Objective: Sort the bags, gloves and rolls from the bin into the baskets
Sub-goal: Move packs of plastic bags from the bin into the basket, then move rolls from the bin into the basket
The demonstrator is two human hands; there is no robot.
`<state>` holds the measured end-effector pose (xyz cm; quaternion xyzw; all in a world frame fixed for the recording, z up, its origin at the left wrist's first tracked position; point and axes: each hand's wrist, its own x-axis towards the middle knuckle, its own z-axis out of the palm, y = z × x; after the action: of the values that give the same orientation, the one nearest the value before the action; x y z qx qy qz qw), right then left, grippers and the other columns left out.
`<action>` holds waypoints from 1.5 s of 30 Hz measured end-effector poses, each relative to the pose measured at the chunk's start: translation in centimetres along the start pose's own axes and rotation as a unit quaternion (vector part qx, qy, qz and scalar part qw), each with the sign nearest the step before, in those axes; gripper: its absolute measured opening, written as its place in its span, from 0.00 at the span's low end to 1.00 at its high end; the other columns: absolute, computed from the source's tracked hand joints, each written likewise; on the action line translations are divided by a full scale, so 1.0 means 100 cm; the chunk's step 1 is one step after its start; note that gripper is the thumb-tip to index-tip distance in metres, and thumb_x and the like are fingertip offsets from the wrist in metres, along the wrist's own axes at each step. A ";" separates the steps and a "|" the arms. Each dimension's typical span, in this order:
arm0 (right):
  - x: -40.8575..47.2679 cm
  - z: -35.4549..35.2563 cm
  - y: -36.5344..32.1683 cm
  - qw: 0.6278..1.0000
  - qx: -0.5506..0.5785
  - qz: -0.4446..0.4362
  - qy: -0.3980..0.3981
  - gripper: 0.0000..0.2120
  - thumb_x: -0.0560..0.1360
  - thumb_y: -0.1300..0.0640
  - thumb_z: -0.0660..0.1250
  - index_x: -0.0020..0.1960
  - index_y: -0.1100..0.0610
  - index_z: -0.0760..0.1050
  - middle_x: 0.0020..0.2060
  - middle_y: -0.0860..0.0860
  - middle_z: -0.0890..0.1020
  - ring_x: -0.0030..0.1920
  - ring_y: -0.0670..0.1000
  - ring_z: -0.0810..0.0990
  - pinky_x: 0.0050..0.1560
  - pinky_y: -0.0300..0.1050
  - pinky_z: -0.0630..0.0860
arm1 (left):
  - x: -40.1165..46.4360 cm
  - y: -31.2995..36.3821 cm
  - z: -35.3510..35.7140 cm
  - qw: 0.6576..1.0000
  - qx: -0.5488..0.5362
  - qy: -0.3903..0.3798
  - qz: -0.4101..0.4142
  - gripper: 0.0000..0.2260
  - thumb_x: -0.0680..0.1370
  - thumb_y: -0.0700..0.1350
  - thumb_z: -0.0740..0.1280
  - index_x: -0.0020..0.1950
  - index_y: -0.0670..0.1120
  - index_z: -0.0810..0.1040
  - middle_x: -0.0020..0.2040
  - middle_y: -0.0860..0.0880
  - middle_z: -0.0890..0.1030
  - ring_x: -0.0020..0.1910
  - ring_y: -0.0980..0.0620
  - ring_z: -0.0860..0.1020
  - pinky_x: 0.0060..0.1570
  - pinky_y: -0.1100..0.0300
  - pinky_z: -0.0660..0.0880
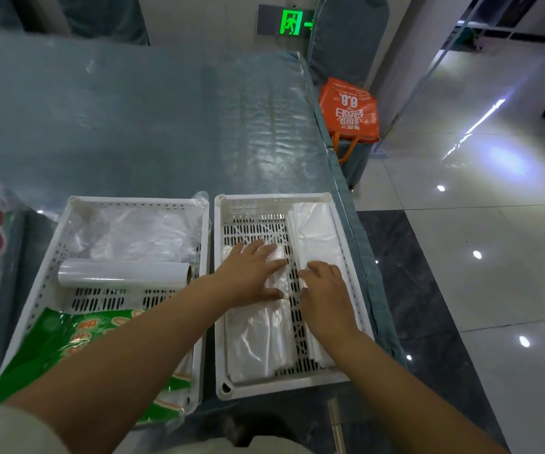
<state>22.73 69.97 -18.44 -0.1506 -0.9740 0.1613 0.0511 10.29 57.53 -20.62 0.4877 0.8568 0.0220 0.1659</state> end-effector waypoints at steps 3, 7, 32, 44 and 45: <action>0.011 -0.008 -0.010 0.999 0.011 -0.023 0.030 0.13 0.72 0.66 0.65 0.56 0.59 0.78 0.52 0.55 0.80 0.52 0.54 0.75 0.52 0.45 0.73 | -0.022 -0.004 -0.020 0.996 -0.015 0.087 -0.002 0.25 0.74 0.59 0.64 0.70 0.54 0.65 0.73 0.47 0.64 0.72 0.47 0.59 0.69 0.48 0.55; 0.033 -0.022 -0.046 0.993 0.029 -0.099 0.060 0.13 0.69 0.68 0.68 0.53 0.60 0.79 0.47 0.55 0.83 0.47 0.55 0.80 0.48 0.49 0.77 | -0.076 -0.017 -0.058 0.976 0.008 0.211 -0.055 0.17 0.71 0.51 0.70 0.59 0.50 0.77 0.56 0.49 0.80 0.57 0.47 0.75 0.57 0.52 0.70; 0.085 0.001 -0.534 0.871 0.019 -0.487 0.059 0.09 0.71 0.62 0.66 0.50 0.59 0.80 0.42 0.56 0.83 0.43 0.59 0.79 0.42 0.50 0.77 | -0.511 -0.315 -0.142 0.908 0.096 0.240 -0.328 0.13 0.68 0.42 0.74 0.52 0.44 0.82 0.50 0.42 0.83 0.49 0.39 0.80 0.49 0.47 0.74; 0.132 0.139 -0.599 0.829 -0.375 -0.275 -0.311 0.12 0.77 0.56 0.60 0.59 0.57 0.74 0.57 0.52 0.78 0.54 0.54 0.78 0.46 0.47 0.73 | -0.536 -0.386 -0.106 0.947 0.099 0.185 -0.244 0.15 0.76 0.51 0.61 0.62 0.53 0.75 0.56 0.52 0.80 0.56 0.49 0.76 0.63 0.57 0.61; 0.131 0.144 -0.597 0.842 -0.360 -0.241 -0.321 0.12 0.77 0.56 0.59 0.59 0.57 0.74 0.58 0.52 0.78 0.56 0.54 0.77 0.48 0.48 0.74 | -0.535 -0.387 -0.105 0.947 0.096 0.185 -0.246 0.15 0.76 0.51 0.61 0.62 0.52 0.75 0.56 0.52 0.80 0.56 0.49 0.76 0.63 0.57 0.61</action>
<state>-8.39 15.89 -11.68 0.1417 -0.9310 -0.1783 -0.2851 0.11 -6.56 -4.32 0.2624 0.9639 -0.0127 -0.0429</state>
